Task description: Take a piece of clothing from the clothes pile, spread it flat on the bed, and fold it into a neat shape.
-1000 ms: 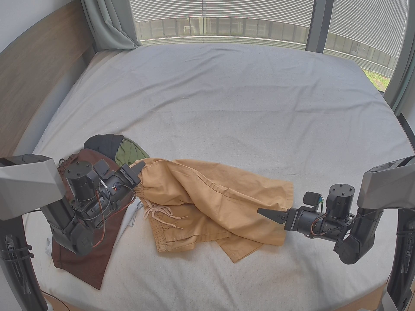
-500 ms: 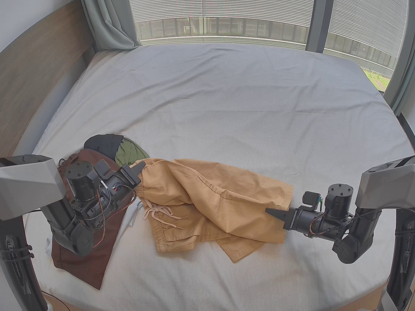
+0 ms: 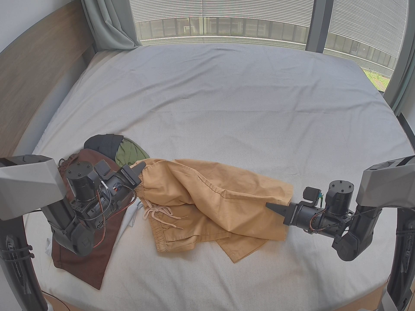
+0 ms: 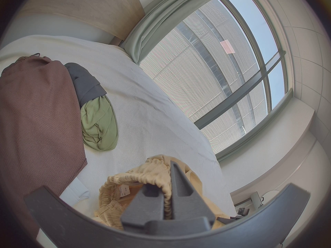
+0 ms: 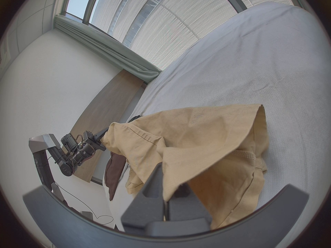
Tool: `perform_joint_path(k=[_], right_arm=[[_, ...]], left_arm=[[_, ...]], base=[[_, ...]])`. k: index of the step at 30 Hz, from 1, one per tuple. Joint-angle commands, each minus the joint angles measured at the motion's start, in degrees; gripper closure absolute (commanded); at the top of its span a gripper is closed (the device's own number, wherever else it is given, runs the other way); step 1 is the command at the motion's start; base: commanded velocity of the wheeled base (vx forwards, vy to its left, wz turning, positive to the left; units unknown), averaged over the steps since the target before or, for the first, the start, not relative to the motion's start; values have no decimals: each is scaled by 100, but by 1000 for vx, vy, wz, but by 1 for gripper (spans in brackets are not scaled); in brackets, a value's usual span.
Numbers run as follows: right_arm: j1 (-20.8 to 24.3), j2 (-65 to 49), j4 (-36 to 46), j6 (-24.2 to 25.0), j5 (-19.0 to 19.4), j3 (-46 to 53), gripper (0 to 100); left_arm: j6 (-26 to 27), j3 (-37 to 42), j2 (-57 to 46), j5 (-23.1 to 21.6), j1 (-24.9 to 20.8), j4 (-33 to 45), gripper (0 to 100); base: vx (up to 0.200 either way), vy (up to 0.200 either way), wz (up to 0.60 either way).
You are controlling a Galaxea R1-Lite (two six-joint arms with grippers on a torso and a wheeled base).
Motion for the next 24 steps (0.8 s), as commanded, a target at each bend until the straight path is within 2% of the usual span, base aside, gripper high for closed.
perform_joint_path(k=[1, 5, 6, 22, 23, 24], right_arm=[[-4, -8, 1, -6, 6, -19, 100], [-22, 44, 1, -24, 32, -10, 100], [-22, 44, 1, -24, 32, -10, 0], [4, 44, -8, -15, -3, -45, 0], [4, 44, -8, -15, -3, -45, 100], [4, 44, -8, -15, -3, -45, 100]], left_arm=[[-9, 1, -12, -10, 2, -3, 100], [-9, 1, -29, -10, 11, -3, 100], [-9, 1, -29, -10, 11, -3, 100], [-9, 1, -29, -10, 2, -3, 100], [-9, -8, -21, -10, 2, -3, 100], [-9, -8, -21, -10, 2, -3, 100]], base=[[0, 0, 0], [0, 0, 0], [0, 0, 0], [0, 0, 0], [0, 0, 0], [0, 0, 0]])
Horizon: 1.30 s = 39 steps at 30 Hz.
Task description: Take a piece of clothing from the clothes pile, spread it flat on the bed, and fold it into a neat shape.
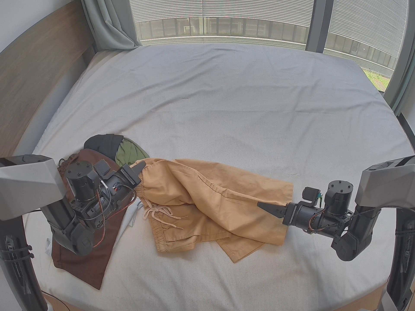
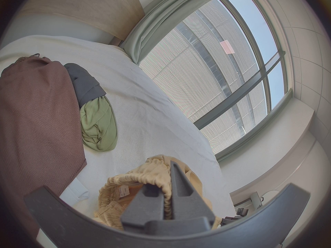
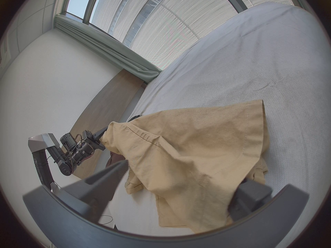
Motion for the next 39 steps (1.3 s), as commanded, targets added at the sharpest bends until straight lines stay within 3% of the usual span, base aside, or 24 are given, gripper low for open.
perform_joint_path(k=[1, 13, 27, 32, 39], right_arm=[[-2, 0, -3, 1, 1, -8, 100], [-19, -88, -3, 9, -26, -78, 100], [174, -852, 5, -8, 9, 124, 100], [332, -993, 5, -17, 27, 203, 100], [332, -1142, 5, -52, 45, 230, 100]], left_arm=[[-3, -8, 1, -1, 2, -3, 100], [41, 98, -113, -186, -25, -12, 100], [1667, 467, -464, -1478, 274, -3, 100], [1852, 607, -588, -2075, 380, -12, 100], [2379, 616, -702, -2497, 731, -12, 100]], base=[[0, 0, 0], [0, 0, 0], [0, 0, 0], [0, 0, 0], [0, 0, 0]])
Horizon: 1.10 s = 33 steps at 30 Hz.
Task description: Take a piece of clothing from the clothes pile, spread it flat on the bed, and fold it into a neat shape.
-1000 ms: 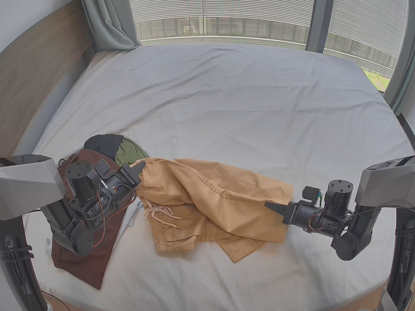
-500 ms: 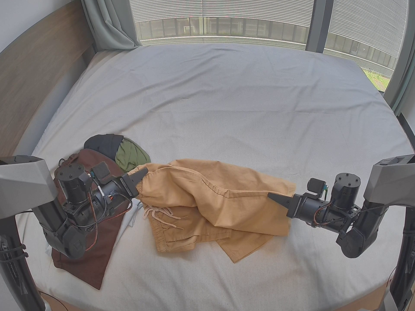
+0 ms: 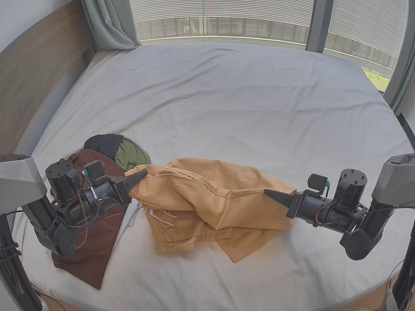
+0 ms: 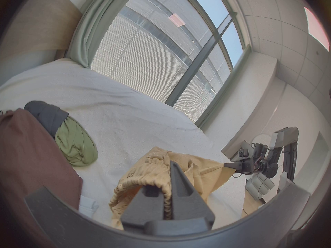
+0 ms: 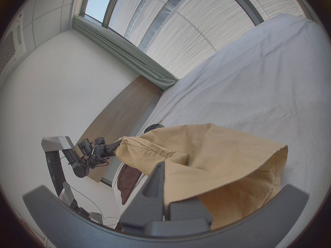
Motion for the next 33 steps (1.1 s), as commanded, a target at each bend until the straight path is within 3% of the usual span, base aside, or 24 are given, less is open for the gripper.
perform_joint_path(k=[1, 3, 5, 33], right_arm=[[15, -151, -3, -12, 6, 0, 100], [15, -151, -3, -12, 6, 0, 100], [-20, -221, -3, -21, -3, 0, 100], [-178, -933, -3, -21, -3, -202, 100]], left_arm=[[182, -10, -144, -227, 308, -3, 100], [182, -10, -144, -227, 308, -3, 100], [208, -62, -223, -508, 519, 5, 100], [261, -343, -311, -534, 343, -3, 100]], base=[[0, 0, 0], [0, 0, 0], [0, 0, 0], [0, 0, 0]])
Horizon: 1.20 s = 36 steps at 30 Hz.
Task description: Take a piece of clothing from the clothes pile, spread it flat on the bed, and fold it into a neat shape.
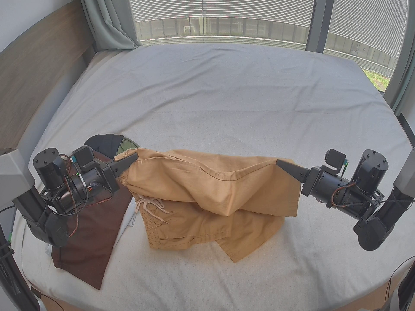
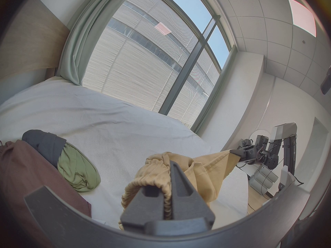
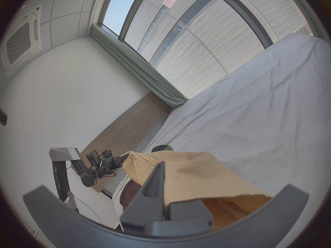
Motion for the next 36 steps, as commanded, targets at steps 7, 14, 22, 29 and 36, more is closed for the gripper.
perform_joint_path(k=[7, 14, 22, 29, 36], right_arm=[[-113, -56, -3, -1, 3, -96, 100], [-184, -56, -3, -1, 3, -157, 100], [-307, -73, -3, -1, 3, -219, 100], [-403, -82, -3, 8, 3, -289, 100], [-535, -73, -3, 8, 3, -350, 100]], left_arm=[[-4, -28, 35, 2, 7, -6, 100], [-4, -90, 43, 2, 33, 3, 100], [-65, -169, 43, 11, 42, 3, 100], [-74, -266, 61, 28, 68, 3, 100], [-74, -406, 105, 46, 77, 3, 100]], base=[[0, 0, 0], [0, 0, 0], [0, 0, 0], [0, 0, 0], [0, 0, 0]])
